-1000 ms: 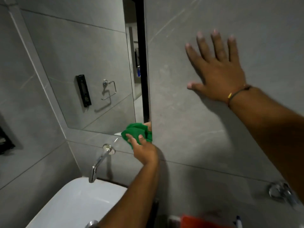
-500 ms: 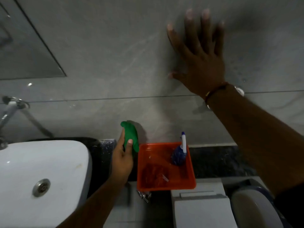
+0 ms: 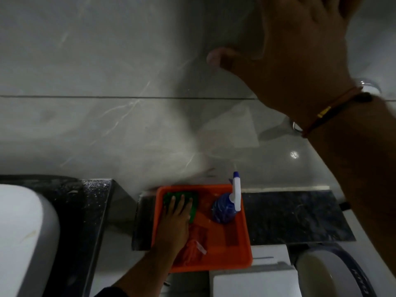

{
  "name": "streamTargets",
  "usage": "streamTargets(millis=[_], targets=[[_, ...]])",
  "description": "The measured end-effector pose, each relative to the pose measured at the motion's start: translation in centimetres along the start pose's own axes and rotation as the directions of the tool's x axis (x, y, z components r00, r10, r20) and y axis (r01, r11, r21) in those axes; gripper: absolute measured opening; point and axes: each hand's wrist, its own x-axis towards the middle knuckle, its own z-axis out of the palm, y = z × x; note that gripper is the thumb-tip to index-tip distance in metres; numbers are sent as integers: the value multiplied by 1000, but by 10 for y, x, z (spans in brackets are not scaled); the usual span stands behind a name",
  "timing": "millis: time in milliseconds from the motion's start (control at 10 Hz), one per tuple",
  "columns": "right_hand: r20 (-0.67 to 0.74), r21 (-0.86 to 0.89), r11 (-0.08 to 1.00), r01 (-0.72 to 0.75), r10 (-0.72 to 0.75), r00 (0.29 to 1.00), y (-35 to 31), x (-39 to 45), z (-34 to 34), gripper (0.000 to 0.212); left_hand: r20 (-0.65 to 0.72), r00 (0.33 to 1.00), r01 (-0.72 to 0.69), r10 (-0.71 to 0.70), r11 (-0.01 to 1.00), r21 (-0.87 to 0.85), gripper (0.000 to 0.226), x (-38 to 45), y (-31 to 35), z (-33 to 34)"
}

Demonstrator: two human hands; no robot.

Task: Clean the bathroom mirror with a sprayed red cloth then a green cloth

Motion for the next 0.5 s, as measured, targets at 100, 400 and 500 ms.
streamTargets(millis=[100,400,500], targets=[[-32,6,1000,-2,3,999,0,-1,5,93,31,999,43,-43,999,17,63,-1,2,-5],[-52,-100,993,56,-61,997,-12,7,-7,98,-139,990,-57,7,930,-362,51,-8,18,-112],[-36,-83,996,32,-35,999,-21,-2,-21,102,-553,821,-290,140,938,-193,48,-44,13,-223]])
